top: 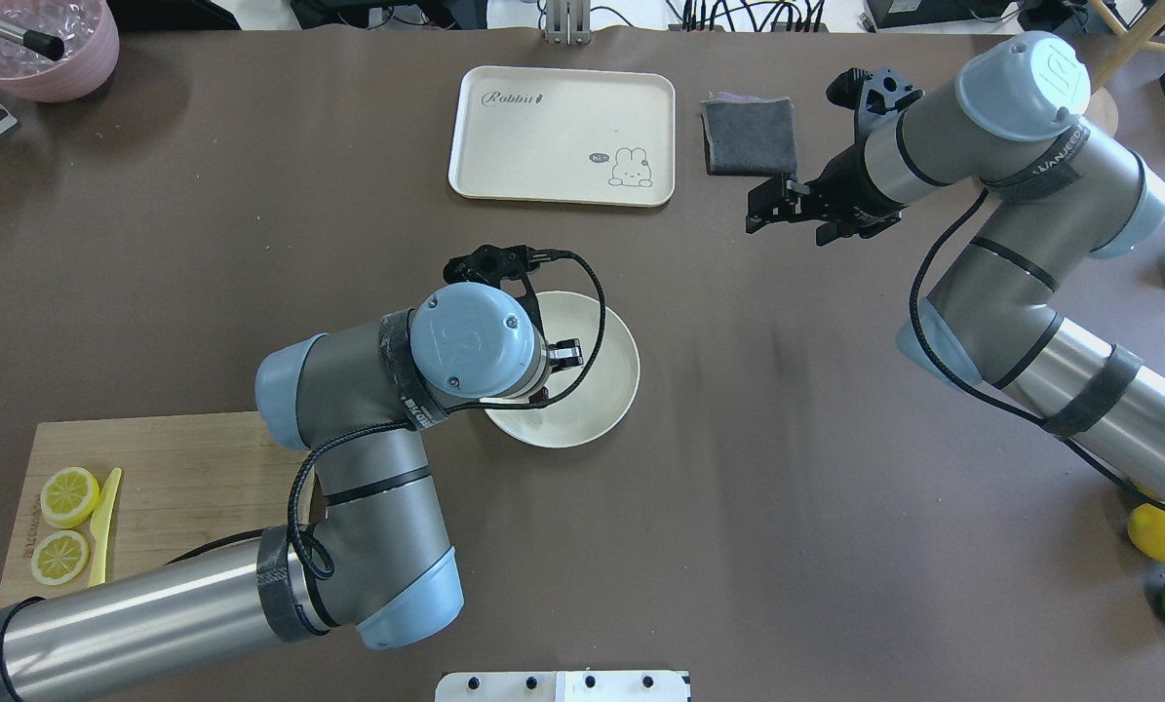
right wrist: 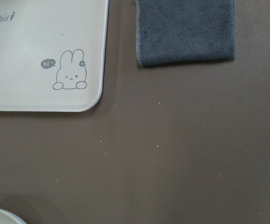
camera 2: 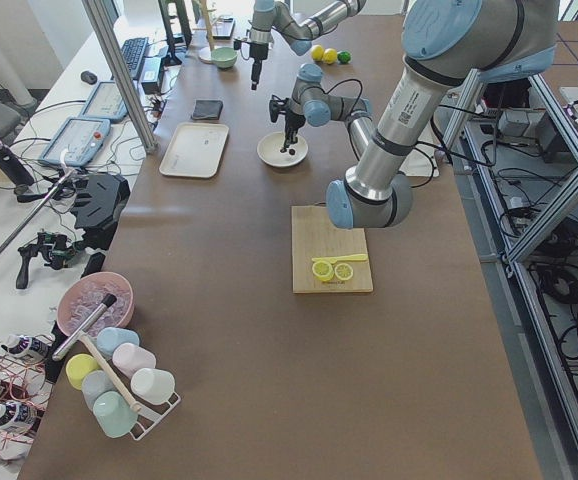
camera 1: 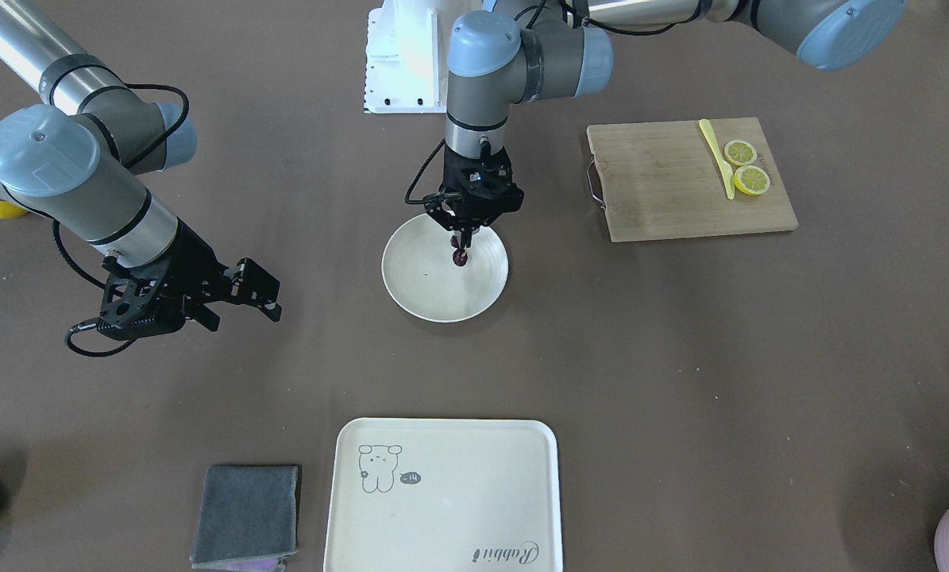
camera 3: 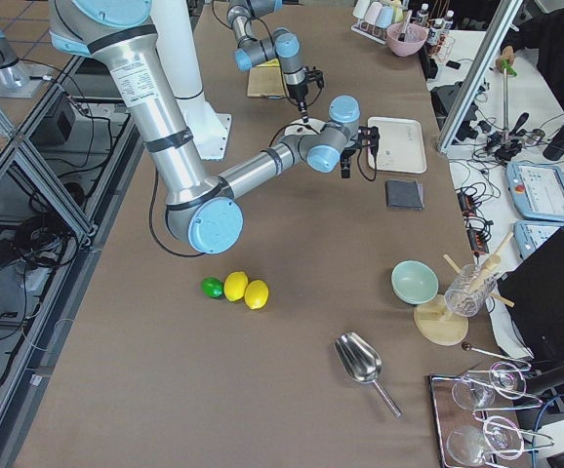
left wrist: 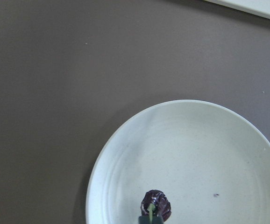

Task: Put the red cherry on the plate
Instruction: 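Lower the cherries onto the plate and open the left gripper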

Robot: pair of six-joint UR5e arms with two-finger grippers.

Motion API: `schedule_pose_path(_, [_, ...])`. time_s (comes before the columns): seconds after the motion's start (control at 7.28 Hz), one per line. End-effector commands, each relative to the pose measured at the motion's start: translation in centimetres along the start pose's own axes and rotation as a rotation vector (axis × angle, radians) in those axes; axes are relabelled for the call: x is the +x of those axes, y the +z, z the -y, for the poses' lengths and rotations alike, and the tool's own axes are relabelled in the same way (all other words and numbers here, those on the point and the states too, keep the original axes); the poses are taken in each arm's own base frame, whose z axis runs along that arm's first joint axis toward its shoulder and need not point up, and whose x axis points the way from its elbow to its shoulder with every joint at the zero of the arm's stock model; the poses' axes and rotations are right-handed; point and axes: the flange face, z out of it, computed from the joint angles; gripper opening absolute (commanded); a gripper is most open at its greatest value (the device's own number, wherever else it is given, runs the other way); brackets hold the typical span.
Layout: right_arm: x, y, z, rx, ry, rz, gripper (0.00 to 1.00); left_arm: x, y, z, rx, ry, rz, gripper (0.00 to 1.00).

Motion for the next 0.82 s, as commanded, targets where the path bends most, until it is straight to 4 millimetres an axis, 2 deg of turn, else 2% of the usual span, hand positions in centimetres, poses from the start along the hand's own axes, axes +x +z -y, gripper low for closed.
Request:
schedule_pose_path(0.0, [-0.2,-0.2,-0.2,0.0,-0.002,0.005,1.0,0.9,0.3,-0.6,-0.003,-0.008,-0.008,0.0])
schedule_pose_path(0.14, [-0.2,-0.3,-0.2,0.001,0.001,0.006,1.0,0.9,0.7,-0.9,-0.007,-0.004,-0.002,0.83])
schedule_pose_path(0.27, [0.0,-0.2,-0.3,0.0,0.002,0.004,1.0,1.0,1.0,-1.8,0.004,-0.006,0.002,0.97])
schedule_pose_path(0.41, [-0.1,-0.3,-0.3,-0.001,0.001,0.007,1.0,1.2,1.1,-2.3,0.034,-0.023,0.002,0.98])
schedule_pose_path(0.55, [-0.4,-0.6,-0.6,-0.004,-0.004,0.013,1.0,1.5,-0.5,-2.2,0.036,-0.021,-0.027,0.98])
schedule_pose_path(0.69, [0.4,-0.6,-0.7,-0.014,-0.002,0.007,1.0,0.9,-3.1,-0.5,0.054,-0.028,-0.056,0.98])
